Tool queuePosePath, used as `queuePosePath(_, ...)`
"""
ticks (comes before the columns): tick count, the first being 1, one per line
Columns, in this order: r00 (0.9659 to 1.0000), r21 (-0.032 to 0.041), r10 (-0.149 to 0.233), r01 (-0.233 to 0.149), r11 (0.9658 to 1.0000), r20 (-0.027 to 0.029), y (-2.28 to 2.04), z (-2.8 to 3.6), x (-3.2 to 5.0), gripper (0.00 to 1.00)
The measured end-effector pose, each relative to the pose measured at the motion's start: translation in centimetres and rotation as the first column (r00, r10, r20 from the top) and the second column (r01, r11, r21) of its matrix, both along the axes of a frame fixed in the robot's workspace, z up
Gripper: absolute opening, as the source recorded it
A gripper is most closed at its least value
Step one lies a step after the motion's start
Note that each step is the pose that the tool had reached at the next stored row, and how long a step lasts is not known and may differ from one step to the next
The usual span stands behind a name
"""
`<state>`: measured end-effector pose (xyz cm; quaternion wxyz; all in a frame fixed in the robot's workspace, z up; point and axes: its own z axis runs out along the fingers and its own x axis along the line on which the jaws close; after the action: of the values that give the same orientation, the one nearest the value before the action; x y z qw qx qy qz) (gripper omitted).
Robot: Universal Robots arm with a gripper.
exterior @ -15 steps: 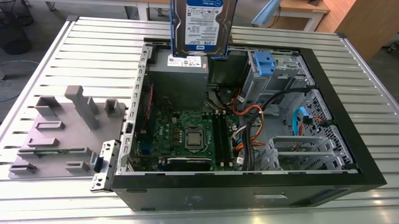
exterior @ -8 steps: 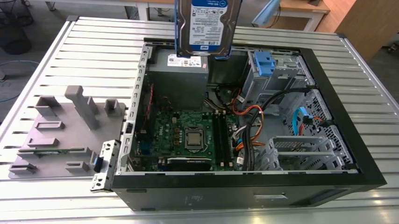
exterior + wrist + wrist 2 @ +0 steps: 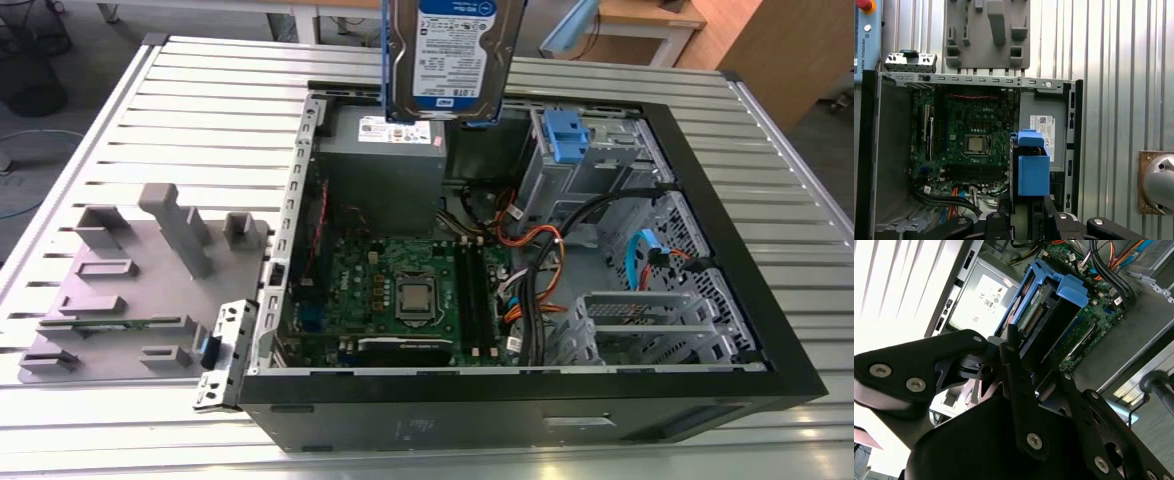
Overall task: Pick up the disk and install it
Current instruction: 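Pick up the disk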
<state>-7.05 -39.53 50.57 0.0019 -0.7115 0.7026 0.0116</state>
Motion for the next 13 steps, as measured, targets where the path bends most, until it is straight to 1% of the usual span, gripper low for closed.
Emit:
queuePosePath(6,1.0000,0.0001,0.000,0.000,1.0000,0.0001,0.00,-0.01,0.08,0.35)
queuePosePath(13,1.0000,0.0001,0.000,0.000,1.0000,0.0000,0.00,0.00,0.56,0.35)
